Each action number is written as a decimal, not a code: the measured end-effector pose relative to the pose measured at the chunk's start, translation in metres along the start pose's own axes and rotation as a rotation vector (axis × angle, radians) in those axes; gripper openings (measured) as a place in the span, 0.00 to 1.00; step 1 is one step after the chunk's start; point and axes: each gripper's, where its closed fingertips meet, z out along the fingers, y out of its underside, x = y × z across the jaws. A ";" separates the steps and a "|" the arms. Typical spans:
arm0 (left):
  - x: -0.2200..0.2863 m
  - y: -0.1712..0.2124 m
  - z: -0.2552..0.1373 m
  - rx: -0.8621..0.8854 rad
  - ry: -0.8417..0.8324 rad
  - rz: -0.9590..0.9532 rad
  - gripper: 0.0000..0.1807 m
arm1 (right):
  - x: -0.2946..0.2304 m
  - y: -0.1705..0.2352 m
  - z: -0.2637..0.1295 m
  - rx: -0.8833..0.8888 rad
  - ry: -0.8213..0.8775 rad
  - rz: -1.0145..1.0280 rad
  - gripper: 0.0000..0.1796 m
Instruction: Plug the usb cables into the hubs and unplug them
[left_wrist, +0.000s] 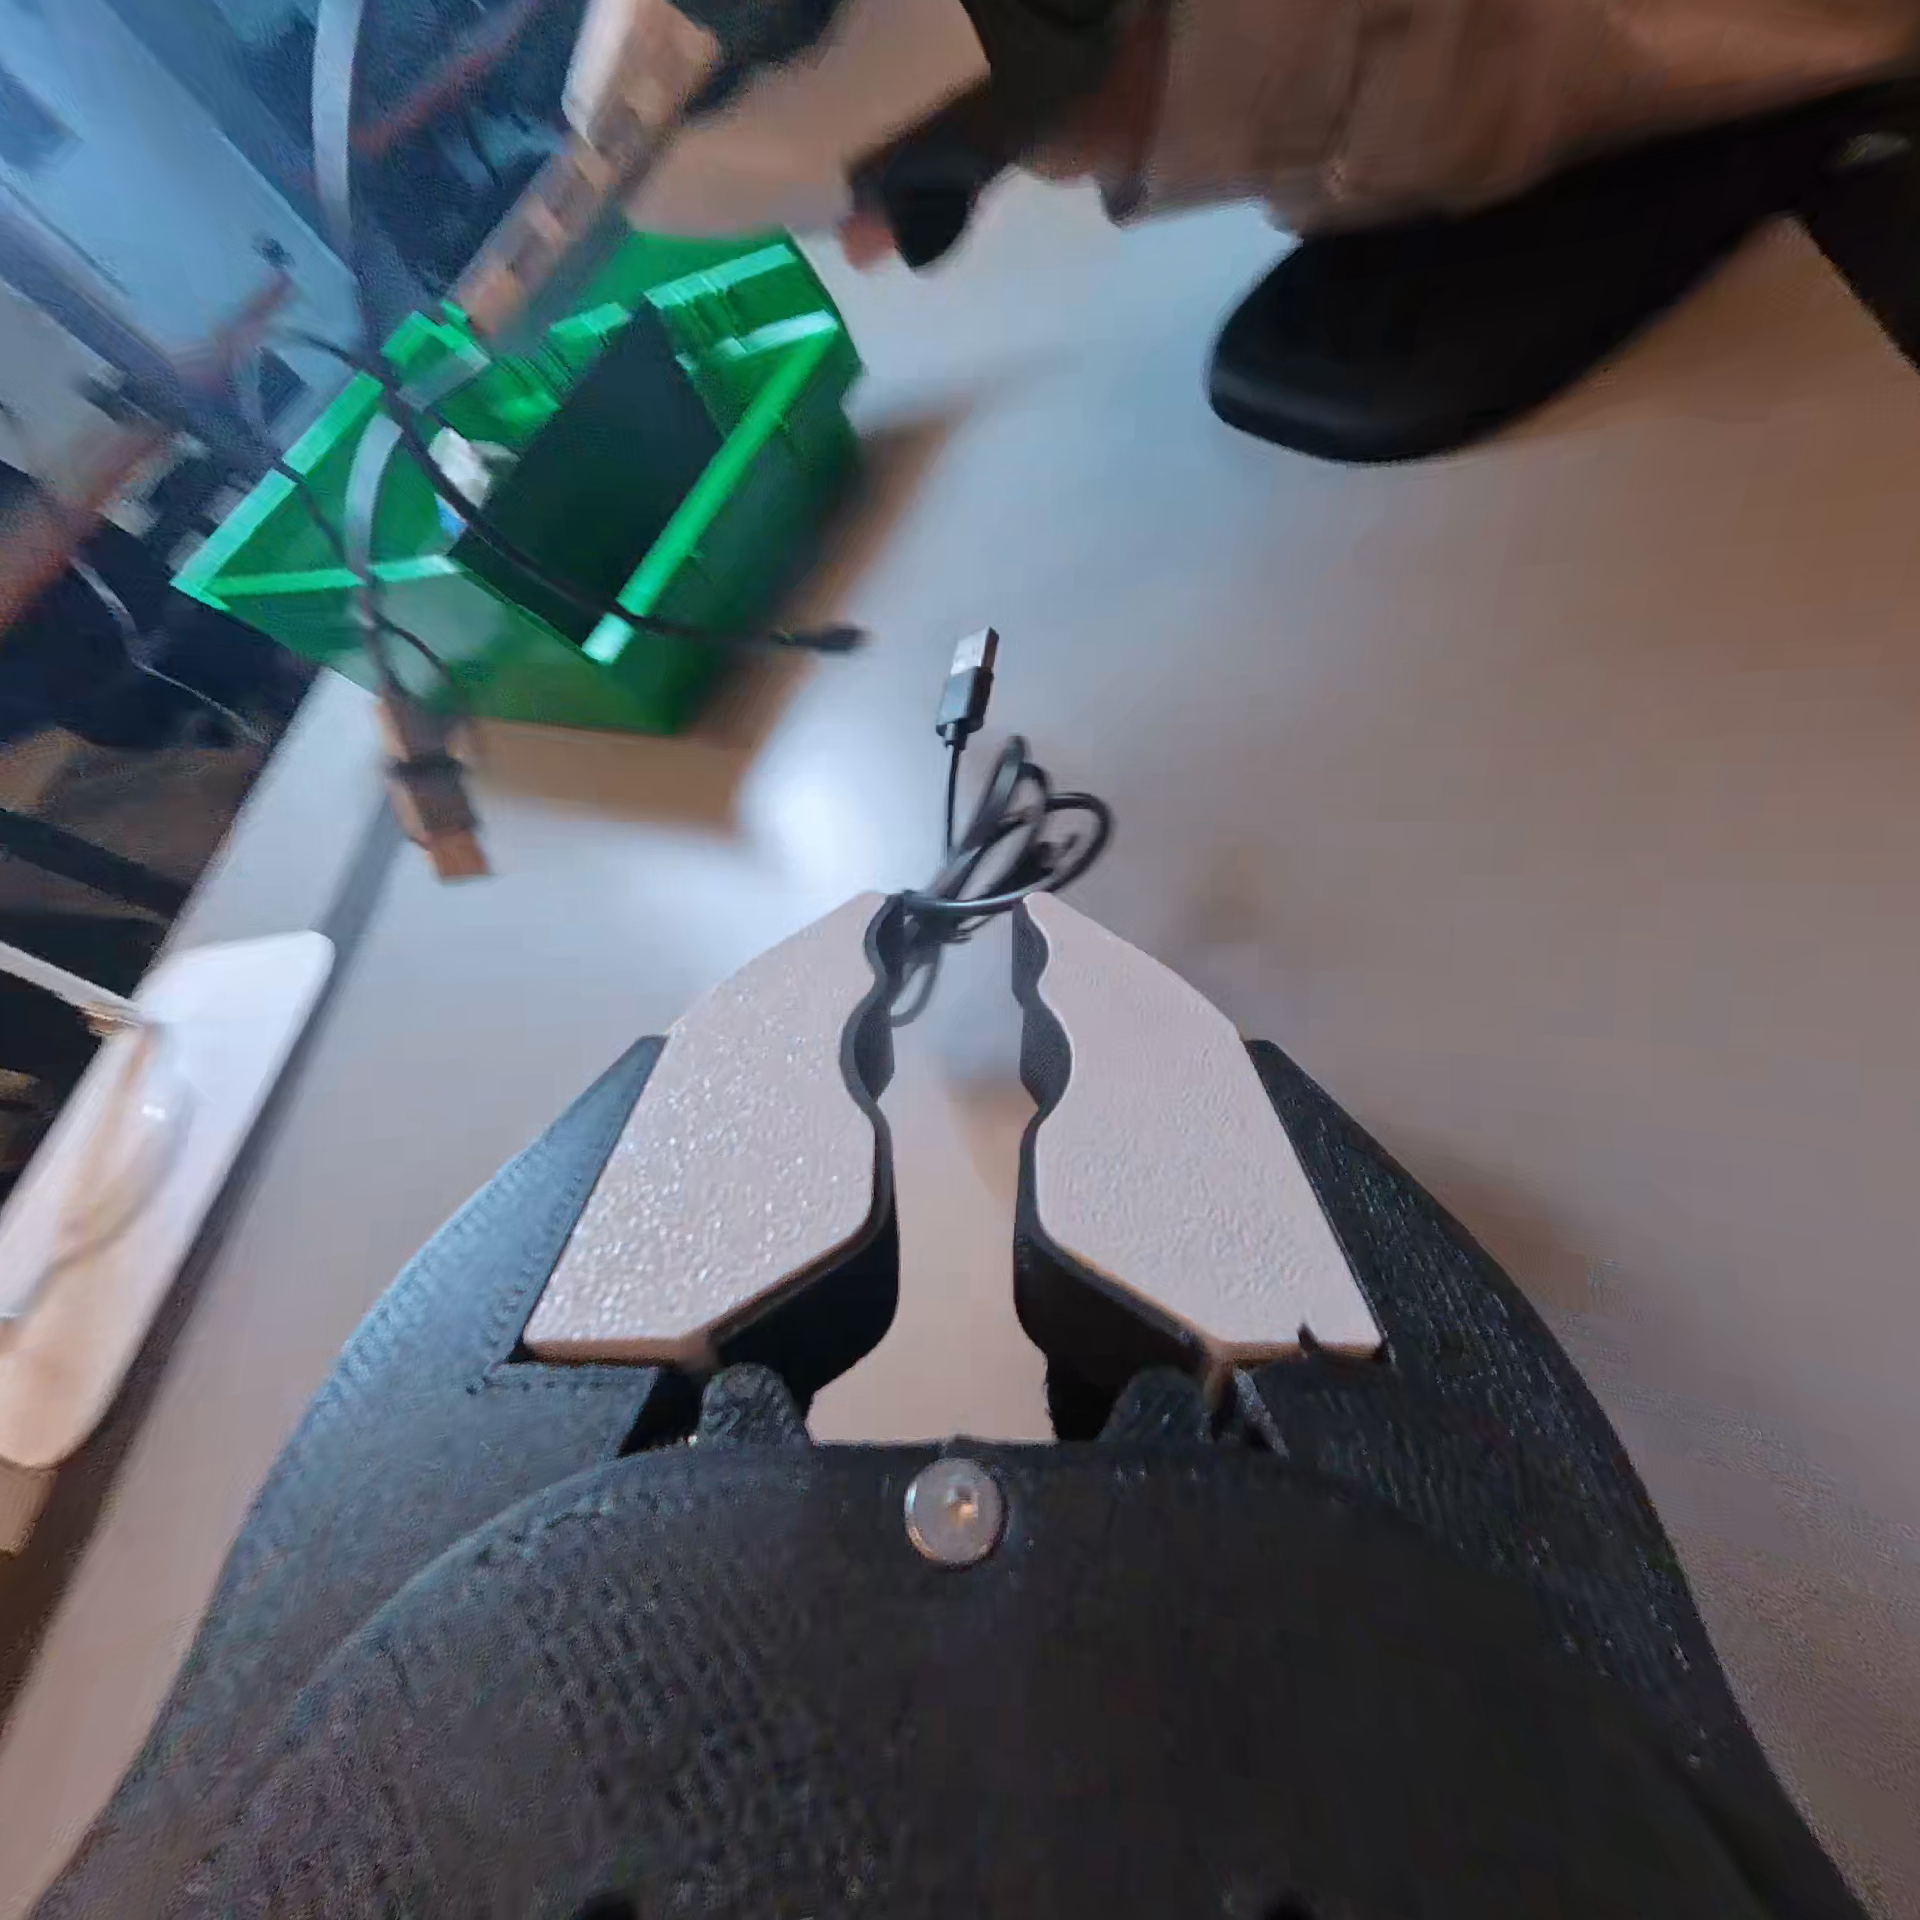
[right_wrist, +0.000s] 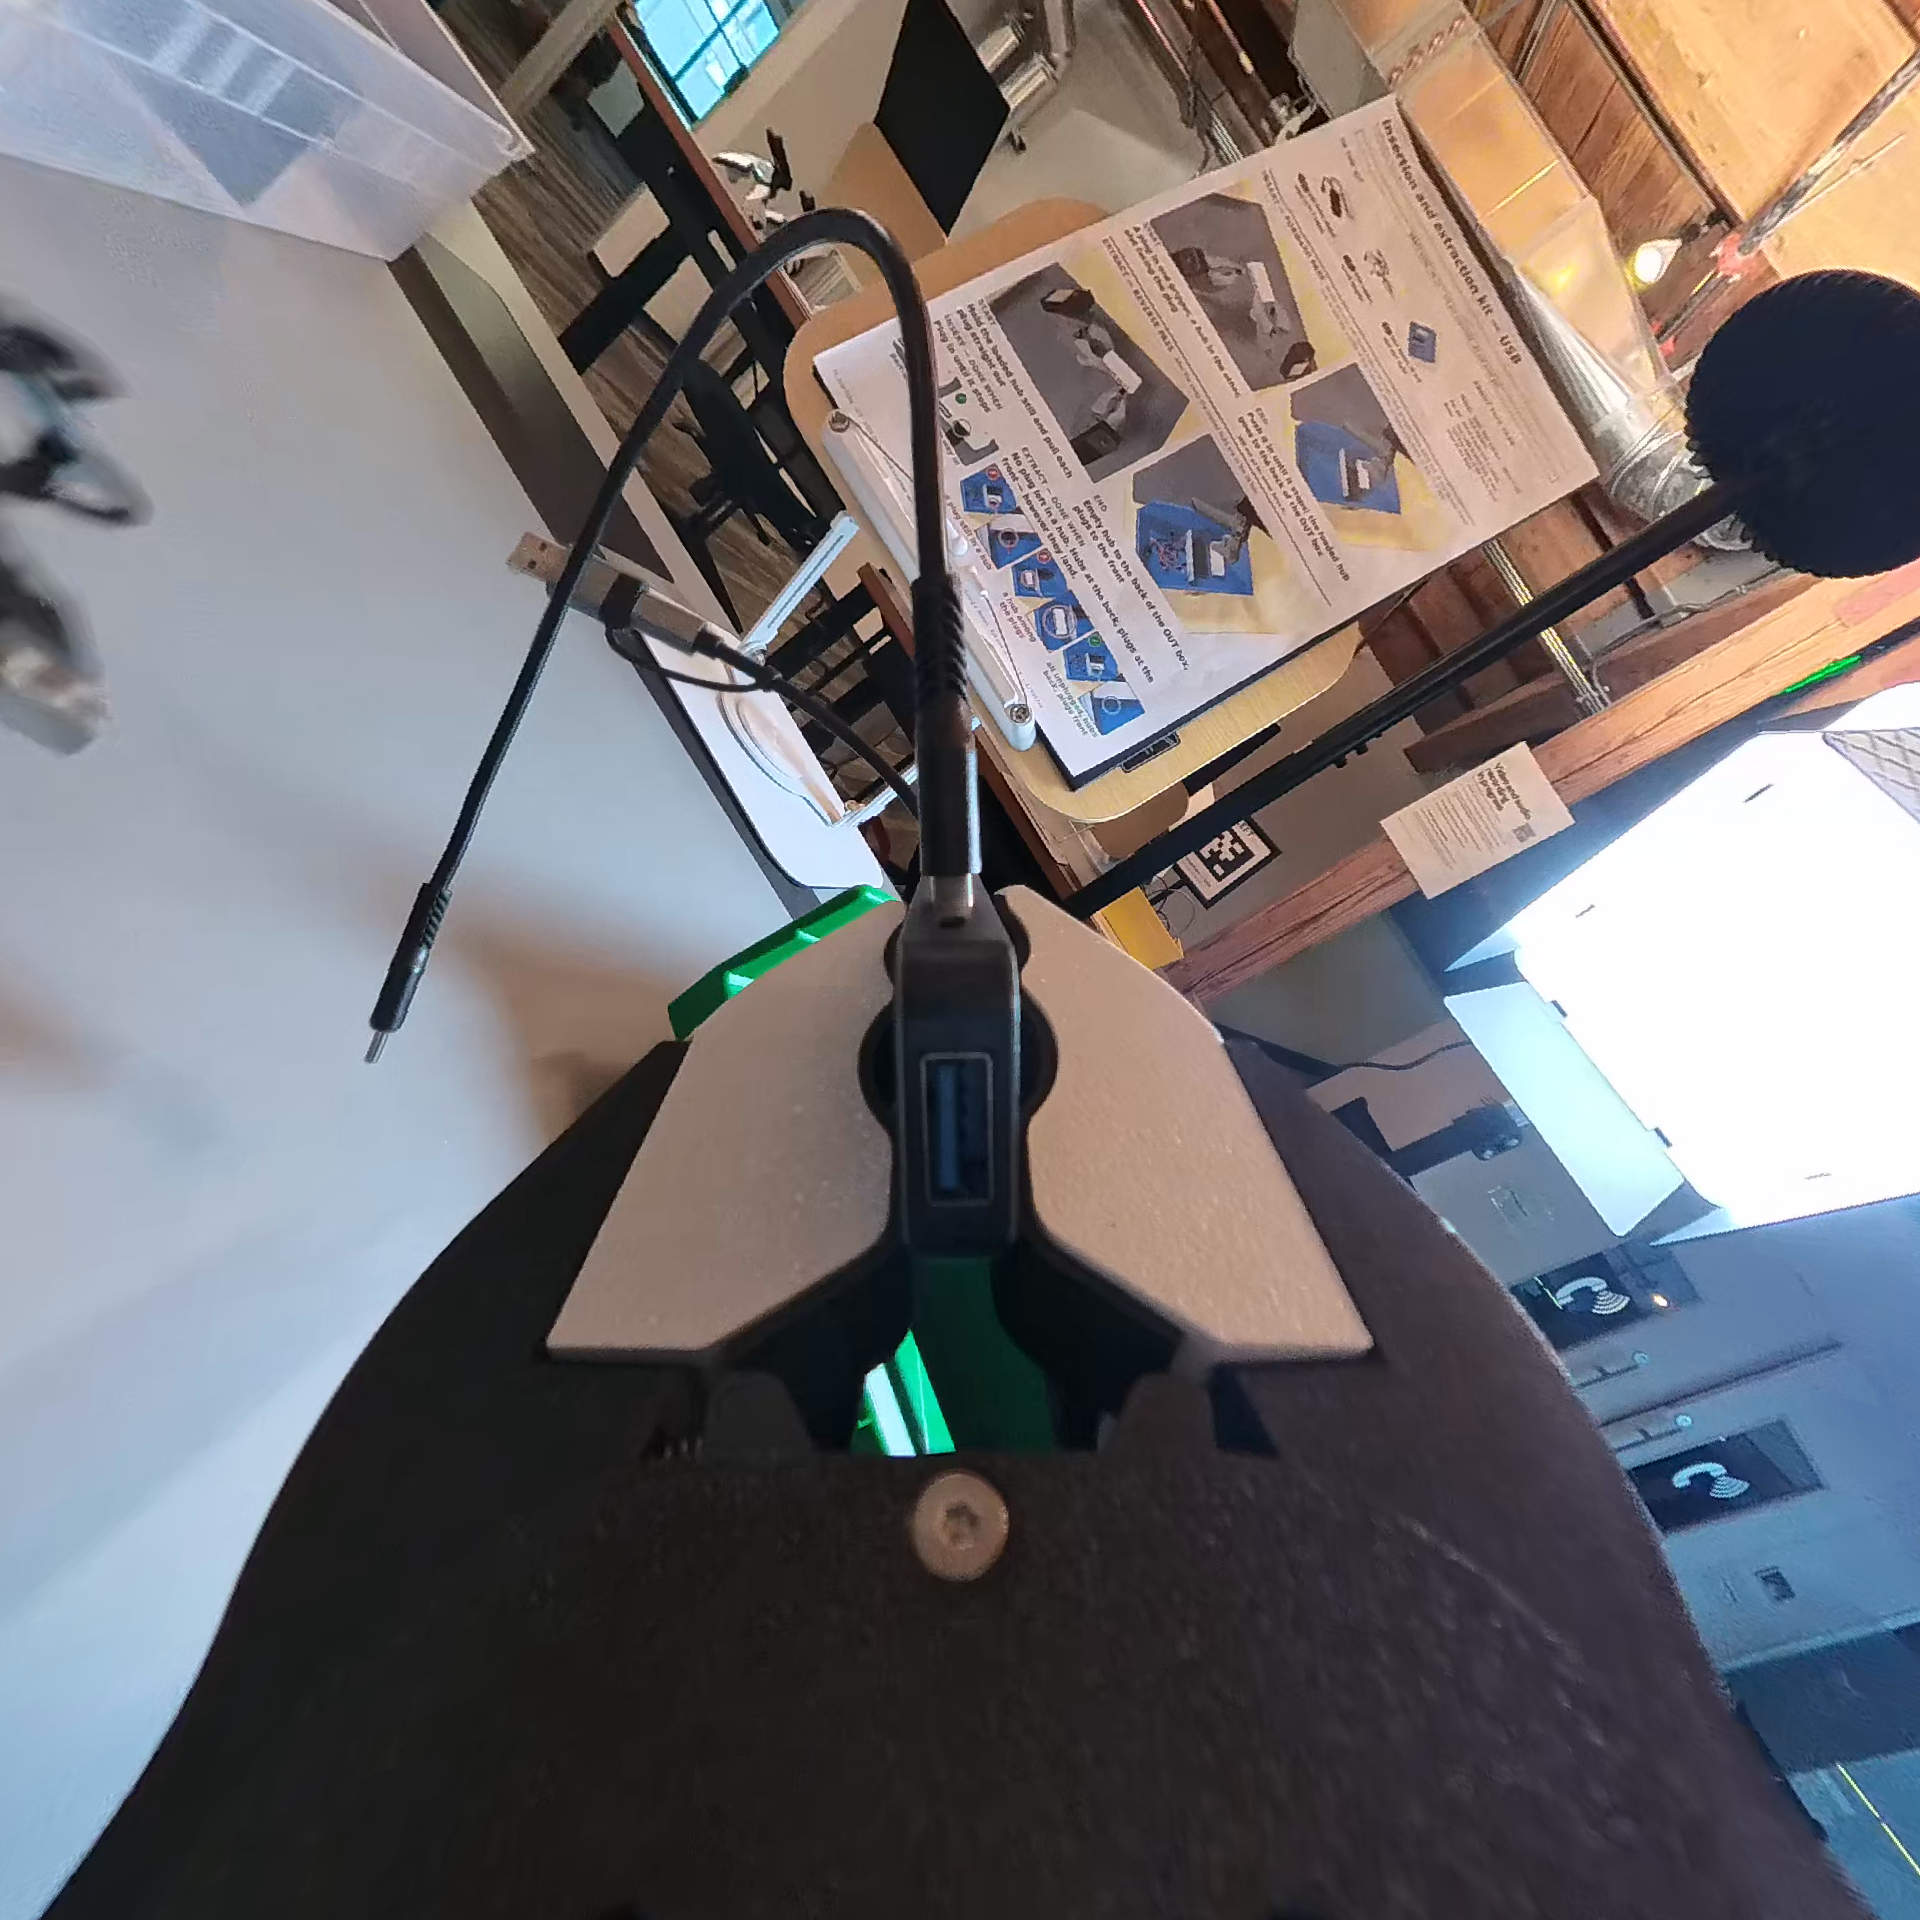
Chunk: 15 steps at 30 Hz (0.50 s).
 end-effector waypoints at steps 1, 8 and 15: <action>0.013 0.009 -0.003 -0.026 0.048 -0.023 0.12 | 0.000 -0.001 0.000 0.002 0.001 0.000 0.07; 0.011 -0.004 -0.011 -0.040 0.141 -0.250 0.13 | -0.003 -0.002 0.003 0.000 -0.006 -0.004 0.07; 0.041 -0.003 0.074 -0.279 0.317 -0.215 0.15 | 0.003 0.001 0.000 -0.007 0.014 0.003 0.07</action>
